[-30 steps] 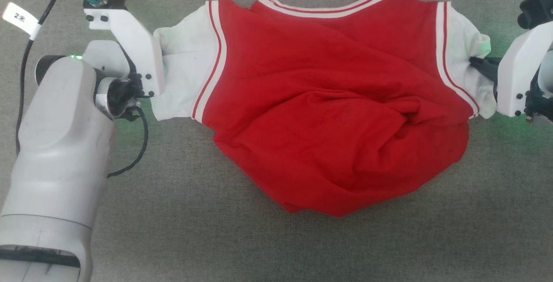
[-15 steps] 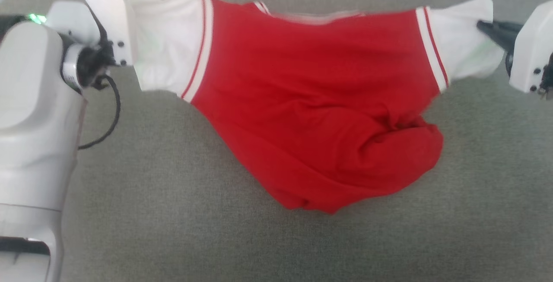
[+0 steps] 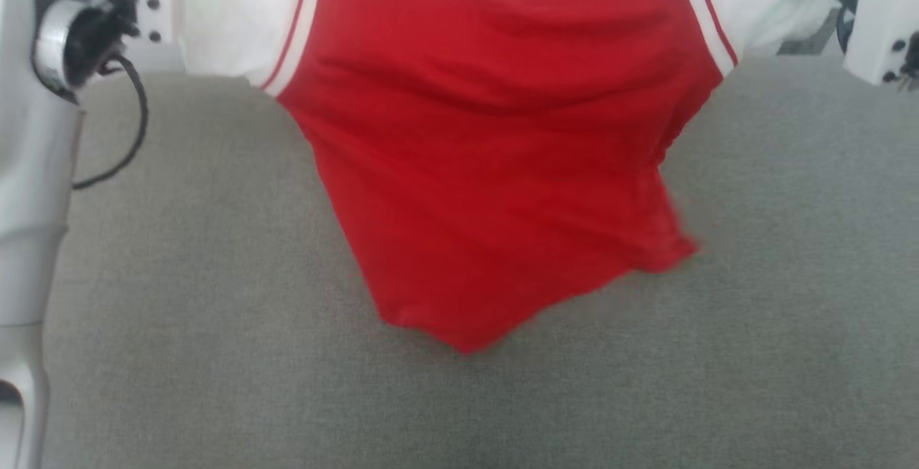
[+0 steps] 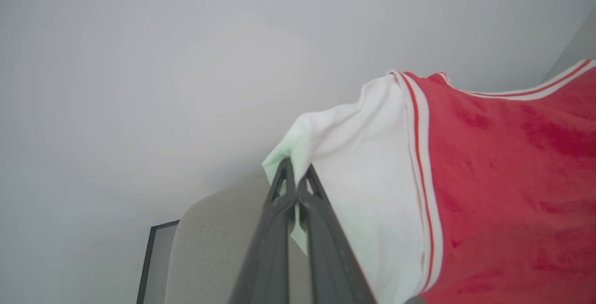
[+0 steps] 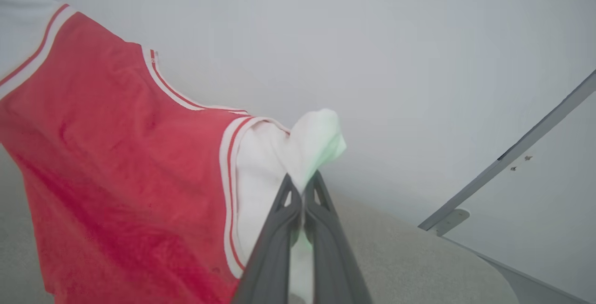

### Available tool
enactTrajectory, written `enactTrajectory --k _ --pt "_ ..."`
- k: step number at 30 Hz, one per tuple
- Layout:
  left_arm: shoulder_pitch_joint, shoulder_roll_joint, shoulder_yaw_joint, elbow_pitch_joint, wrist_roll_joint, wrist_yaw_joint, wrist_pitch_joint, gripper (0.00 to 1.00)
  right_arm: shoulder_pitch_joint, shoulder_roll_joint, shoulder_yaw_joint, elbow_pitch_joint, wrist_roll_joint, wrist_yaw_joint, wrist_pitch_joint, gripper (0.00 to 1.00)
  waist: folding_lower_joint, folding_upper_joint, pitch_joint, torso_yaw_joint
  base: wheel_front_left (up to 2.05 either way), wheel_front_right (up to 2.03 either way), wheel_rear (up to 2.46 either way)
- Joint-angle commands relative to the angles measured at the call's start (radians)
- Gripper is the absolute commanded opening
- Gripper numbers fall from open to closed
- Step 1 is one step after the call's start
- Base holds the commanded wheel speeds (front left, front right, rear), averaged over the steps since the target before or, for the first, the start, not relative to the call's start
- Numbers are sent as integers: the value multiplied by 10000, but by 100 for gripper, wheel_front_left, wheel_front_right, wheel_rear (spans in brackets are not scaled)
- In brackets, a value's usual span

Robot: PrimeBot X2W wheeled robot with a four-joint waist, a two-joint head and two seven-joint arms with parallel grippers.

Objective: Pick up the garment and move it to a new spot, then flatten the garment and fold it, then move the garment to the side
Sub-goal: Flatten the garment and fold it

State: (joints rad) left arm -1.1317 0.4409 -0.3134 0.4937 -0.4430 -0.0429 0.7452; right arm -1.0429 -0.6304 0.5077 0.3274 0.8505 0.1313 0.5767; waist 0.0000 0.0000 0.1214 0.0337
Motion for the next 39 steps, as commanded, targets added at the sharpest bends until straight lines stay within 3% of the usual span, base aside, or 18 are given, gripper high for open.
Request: enactTrajectory --k 1,10,17,27,35,39 --pt "-219 105 43 -92 -7 -31 31 0 -287 104 31 -74 -46 -10 9 0 0 0 -353 -154 0 0 0" --pt "-784 249 26 -258 -54 -175 -131 0 -1086 400 329 61 -78 -10 -125 0 0 0 -737 -377 0 0 0" --pt "-1221 109 217 67 19 37 -1162 0 -1741 659 469 1071 -186 -12 -958 0 0 0 -114 -501 0 0 0" --pt "-3108 -564 339 1296 570 376 -4069 0 -3778 997 1269 2959 -1060 -12 -3355 0 0 0 1789 -475 0 0 0" --pt "-5481 -923 334 2516 1381 736 -8062 0 -6118 1299 1579 5077 -2929 -12 -7451 0 0 0 3104 -452 0 0 0" --pt "-6167 -1192 472 3099 1264 563 -9603 0 -6986 1445 1570 5949 -4020 -12 -8291 0 0 0 3513 -369 0 0 0"
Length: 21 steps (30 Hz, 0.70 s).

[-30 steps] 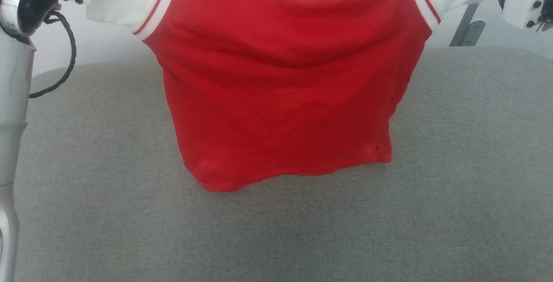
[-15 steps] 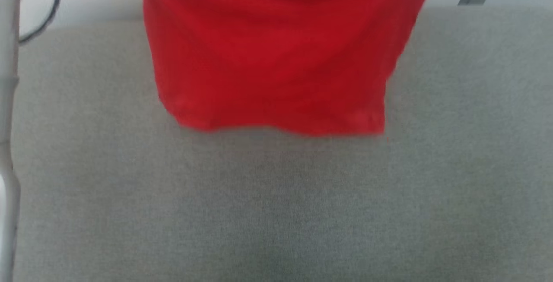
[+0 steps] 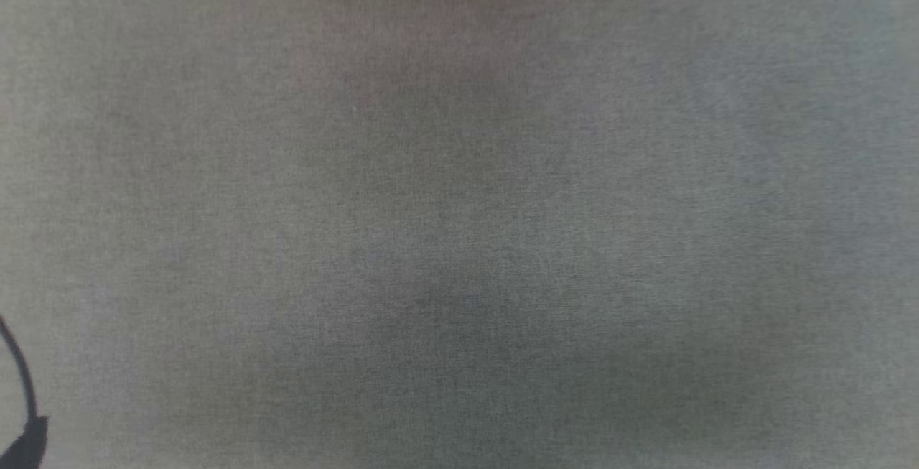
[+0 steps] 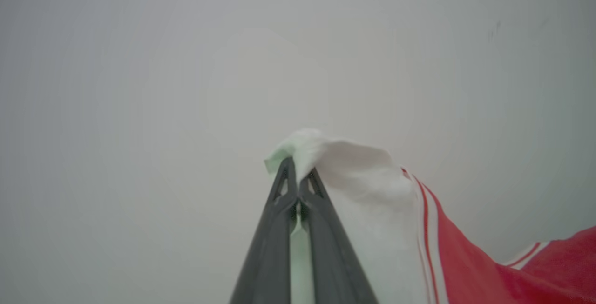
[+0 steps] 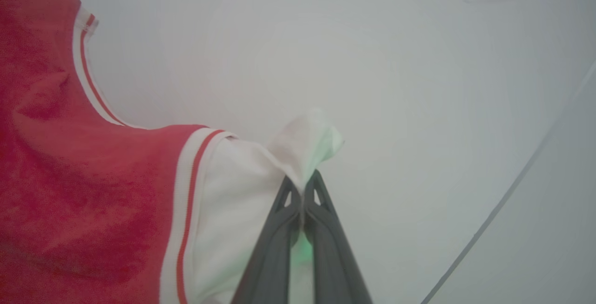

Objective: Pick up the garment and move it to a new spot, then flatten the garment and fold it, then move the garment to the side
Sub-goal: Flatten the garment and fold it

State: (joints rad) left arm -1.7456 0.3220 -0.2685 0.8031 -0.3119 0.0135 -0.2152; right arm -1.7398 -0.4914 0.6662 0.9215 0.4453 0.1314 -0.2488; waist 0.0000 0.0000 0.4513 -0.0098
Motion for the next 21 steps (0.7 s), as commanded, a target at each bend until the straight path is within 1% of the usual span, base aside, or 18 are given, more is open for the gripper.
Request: enactTrajectory --k 1,3,6,9,11,13,16,19,21 --pt "-49 -42 39 212 -82 -71 -143 0 -19 104 -4 208 -104 -14 -84 0 0 0 295 98 0 0 0" --pt "83 -77 -3 644 -103 -233 -310 0 168 202 42 495 -154 -14 -130 0 0 0 432 147 0 0 0" --pt "579 -145 17 1268 -244 -502 -438 0 670 272 250 842 109 -14 -158 0 0 0 501 211 0 0 0" --pt "1184 -171 -35 1834 -252 -670 -483 0 1402 303 681 1039 581 -14 -105 0 0 0 457 282 0 0 0" --pt "1659 -225 -41 2175 -362 -814 -497 0 1987 307 983 1011 1112 -14 164 0 0 0 366 350 0 0 0" --pt "2116 -216 -159 2449 -347 -1005 -506 0 2436 213 1348 806 1607 -14 449 0 0 0 266 386 0 0 0" --pt "2794 -262 -238 2923 -680 -1265 -286 0 3196 -75 1787 310 2463 -14 824 0 0 0 26 420 0 0 0" --pt "3479 -323 -475 3208 -1014 -1411 335 0 3955 -460 2372 -523 3267 -14 1216 0 0 0 -267 472 0 0 0" --pt "4089 -423 -959 3066 -1255 -1432 993 0 4411 -838 2861 -1185 3723 -14 1458 0 0 0 -469 495 0 0 0"
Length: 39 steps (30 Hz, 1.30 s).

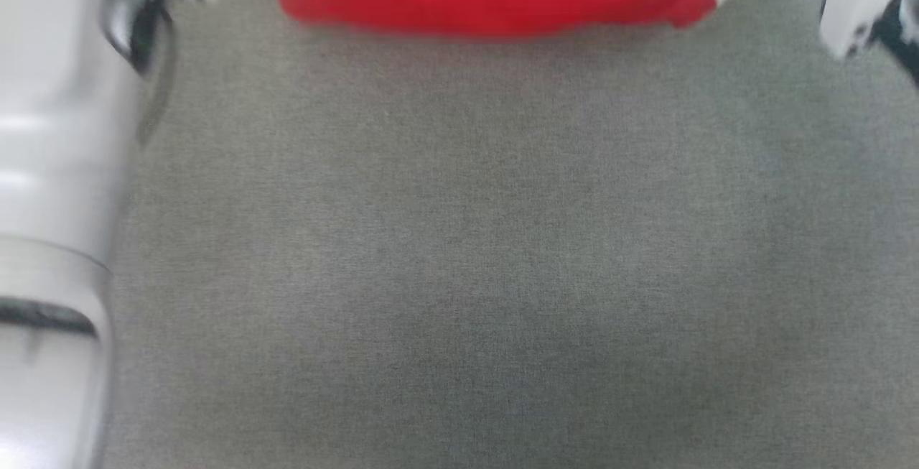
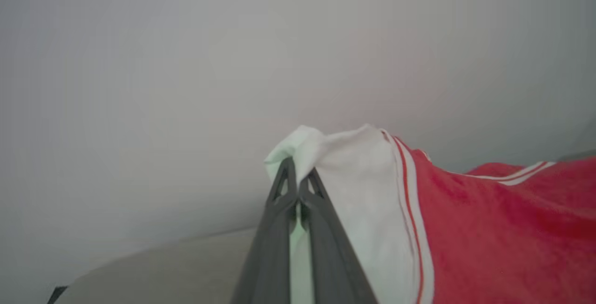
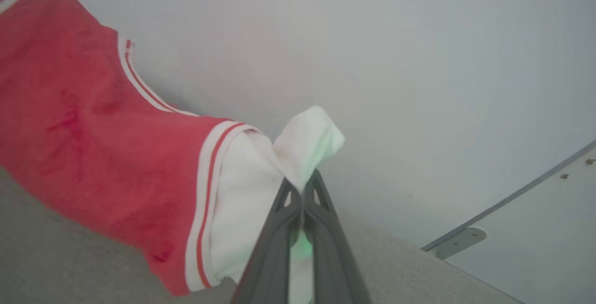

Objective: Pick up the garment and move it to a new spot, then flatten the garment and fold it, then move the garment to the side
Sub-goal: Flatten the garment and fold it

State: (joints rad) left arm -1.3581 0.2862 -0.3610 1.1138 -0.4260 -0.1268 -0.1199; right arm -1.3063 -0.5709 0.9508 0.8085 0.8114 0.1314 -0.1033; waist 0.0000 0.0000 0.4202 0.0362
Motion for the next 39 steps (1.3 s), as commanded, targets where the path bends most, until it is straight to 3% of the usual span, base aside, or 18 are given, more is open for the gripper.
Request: enactTrajectory --k 1,9,14,22,28,33,39 --pt "539 -55 -260 -253 -369 -28 370 0 308 -253 182 -396 322 -14 40 0 0 0 -268 47 0 0 0" --pt "3670 1298 -1643 -3500 -2814 -27 2651 0 2095 -1784 1163 -2827 1866 -14 310 0 0 0 -980 100 0 0 0" --pt "5366 2276 -1835 -5372 -3467 -14 3384 0 3007 -2476 1433 -3795 2222 -14 275 0 0 0 -1252 114 0 0 0" --pt "8779 3729 -1721 -8698 -4070 1381 4437 0 4944 -3571 1771 -5139 2970 -14 452 0 0 0 -1576 73 0 0 0" --pt "10969 4508 -1739 -10197 -4165 2555 4813 0 6206 -4212 2105 -5619 3078 -14 628 0 0 0 -1756 -7 0 0 0" --pt "12108 4717 -1794 -10555 -4311 3219 4939 0 7035 -4281 2367 -5567 3271 -14 818 0 0 0 -1914 -60 0 0 0" --pt "12750 4483 -1859 -10532 -4544 3547 4856 0 7636 -4105 2572 -5552 3673 -14 1205 0 0 0 -1996 -89 0 0 0"
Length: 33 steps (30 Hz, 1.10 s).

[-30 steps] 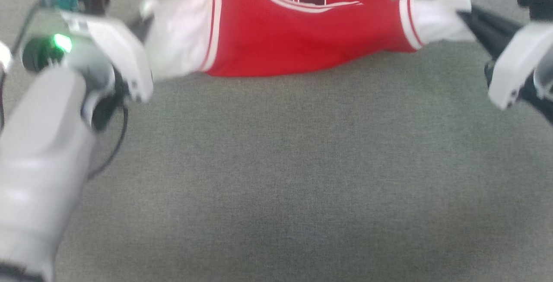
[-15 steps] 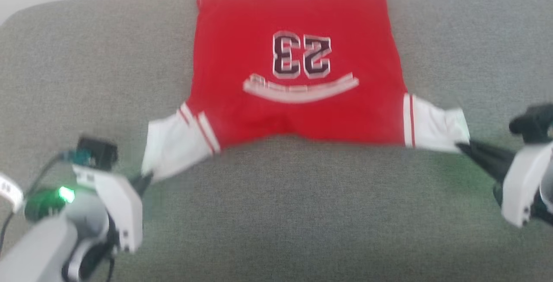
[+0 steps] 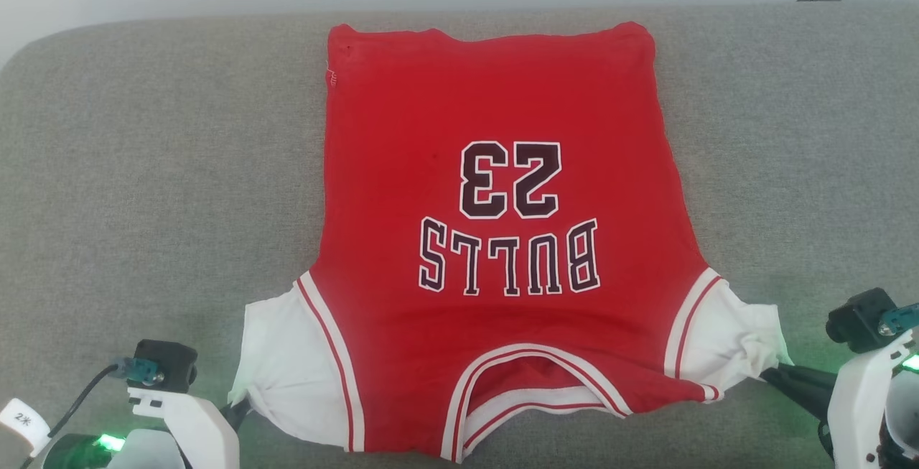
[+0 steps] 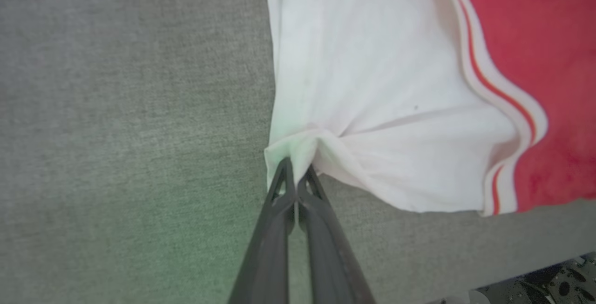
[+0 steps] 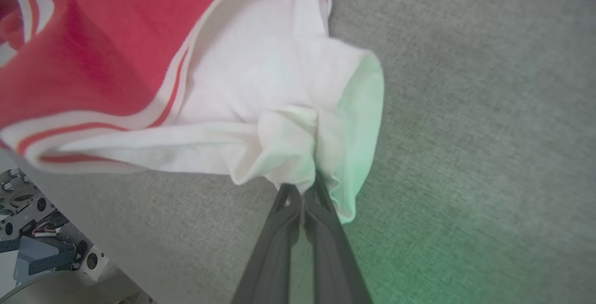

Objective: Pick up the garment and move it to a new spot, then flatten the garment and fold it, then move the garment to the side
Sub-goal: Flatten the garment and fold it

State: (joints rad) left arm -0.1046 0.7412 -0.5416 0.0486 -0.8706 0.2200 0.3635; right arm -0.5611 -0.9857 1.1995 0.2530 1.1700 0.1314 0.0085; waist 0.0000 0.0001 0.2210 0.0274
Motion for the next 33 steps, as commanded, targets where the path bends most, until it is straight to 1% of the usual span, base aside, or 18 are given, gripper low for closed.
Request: enactTrajectory --k 1,4,5,6,7,8,12,15,16,20,23,29,33 --pt "297 -132 -42 177 -174 132 64 0 265 81 105 -17 170 -14 183 0 0 -1 -10 1 0 0 0" --pt "413 -200 -100 199 -223 199 58 0 512 218 152 118 365 -14 409 0 0 -1 -6 -2 0 0 0" --pt "420 -258 -86 178 -239 197 -11 0 557 247 138 218 340 -14 407 10 0 -1 3 9 0 0 0" --pt "433 -316 -79 170 -272 210 -53 0 609 297 106 343 368 -14 442 44 0 -1 15 22 0 0 0" --pt "432 -349 -96 164 -258 221 -92 0 656 355 59 434 459 -17 493 87 0 -1 31 35 0 0 0" --pt "429 -413 -76 156 -257 250 -156 0 663 378 -11 531 493 -18 522 100 0 -1 56 55 0 0 0" --pt "211 -647 -89 99 -143 303 -377 0 459 282 -483 840 541 -97 651 100 0 -1 207 203 0 0 0" --pt "0 -944 -82 128 -185 404 -440 0 209 244 -1140 652 786 -91 557 100 0 -1 380 353 0 0 0" --pt "0 -944 -82 128 -185 404 -440 0 209 244 -1140 652 786 -91 557 100 0 -1 380 353 0 0 0" --pt "-394 -1321 -23 148 -166 554 -636 0 -186 102 -2070 273 688 -14 298 100 0 -1 674 540 0 0 0" --pt "-614 -1702 -52 182 -213 583 -743 0 -719 190 -2860 379 408 -11 189 100 0 -1 930 655 0 0 0" --pt "-1225 -2250 -438 454 145 353 -917 0 -2018 926 -4111 1176 -520 -11 498 100 0 -1 1488 1061 0 0 0" --pt "-1795 -2691 -736 762 320 96 -950 0 -3006 1558 -4765 2160 -806 -11 910 100 0 -1 1879 1489 0 0 0"
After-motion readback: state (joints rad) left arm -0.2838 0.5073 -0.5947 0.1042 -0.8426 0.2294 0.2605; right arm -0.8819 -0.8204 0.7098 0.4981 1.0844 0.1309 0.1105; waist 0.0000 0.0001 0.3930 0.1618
